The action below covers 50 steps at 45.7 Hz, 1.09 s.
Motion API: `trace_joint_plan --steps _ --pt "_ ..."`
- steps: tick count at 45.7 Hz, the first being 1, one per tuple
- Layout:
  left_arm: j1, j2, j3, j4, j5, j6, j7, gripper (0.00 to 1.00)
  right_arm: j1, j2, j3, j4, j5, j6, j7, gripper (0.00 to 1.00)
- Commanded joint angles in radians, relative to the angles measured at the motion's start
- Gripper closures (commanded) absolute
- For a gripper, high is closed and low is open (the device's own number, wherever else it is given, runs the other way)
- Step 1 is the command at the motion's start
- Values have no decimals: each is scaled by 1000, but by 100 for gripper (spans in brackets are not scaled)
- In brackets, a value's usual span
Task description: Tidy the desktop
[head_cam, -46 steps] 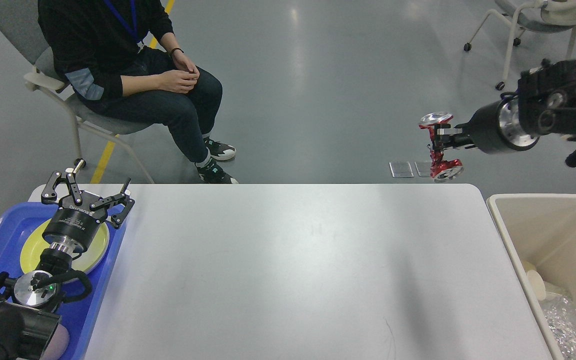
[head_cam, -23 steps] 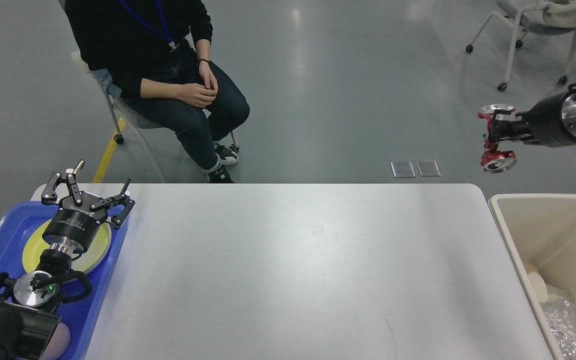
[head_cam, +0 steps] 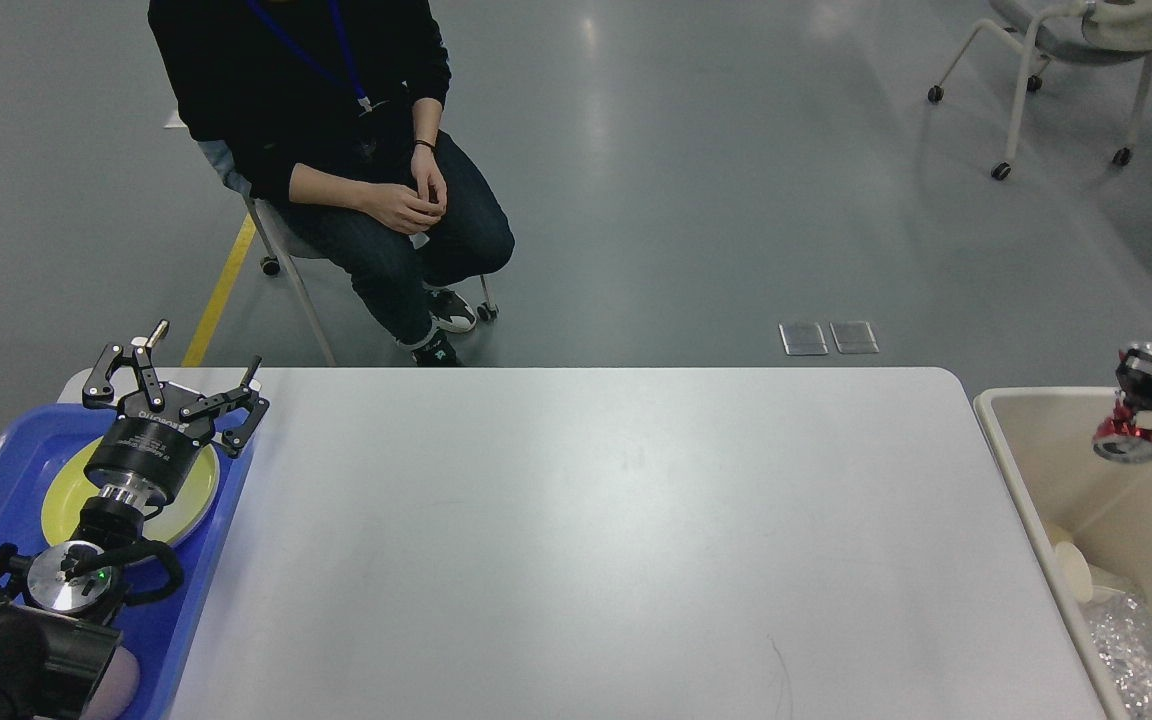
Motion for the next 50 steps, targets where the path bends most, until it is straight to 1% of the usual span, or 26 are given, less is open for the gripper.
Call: trace_joint_plan --steps 1,6,7,12,16,19,26,32,34,37,38,40,43,46,50 --pt "1 0 0 0 1 0 0 3 -124 4 103 -26 1 -106 0 21" --pt "-1 0 0 0 1 0 0 3 -179 4 155 -28 1 -175 0 3" --pt "1 0 0 0 1 0 0 3 -185 6 163 -28 1 -187 0 2" --pt "1 0 0 0 1 0 0 4 -210 7 200 -28 3 -246 0 0" --pt "-1 0 0 0 1 0 0 4 -225 10 278 -26 33 -267 3 0" --pt "-1 0 0 0 1 0 0 3 -236 13 405 -23 84 -270 3 0" --pt "-1 0 0 1 -1 0 0 3 -277 33 843 -23 171 -267 2 0" --pt "-1 0 0 0 1 0 0 3 -305 115 1184 -2 171 -252 14 0" --pt "-1 0 0 0 1 0 0 3 -314 148 1267 14 171 -252 31 0" --pt "1 0 0 0 1 0 0 3 -323 190 1376 43 171 -252 80 0" --pt "1 0 0 0 1 0 0 3 -336 211 1423 55 171 -252 112 0" --pt "1 0 0 0 1 0 0 3 -354 242 1476 72 171 -252 155 0" --pt "1 0 0 0 1 0 0 4 -369 276 1543 100 173 -249 206 0" --pt "1 0 0 0 1 0 0 3 -383 296 1600 126 173 -247 224 0" --pt "-1 0 0 0 -1 0 0 3 -394 317 1642 158 173 -238 226 0"
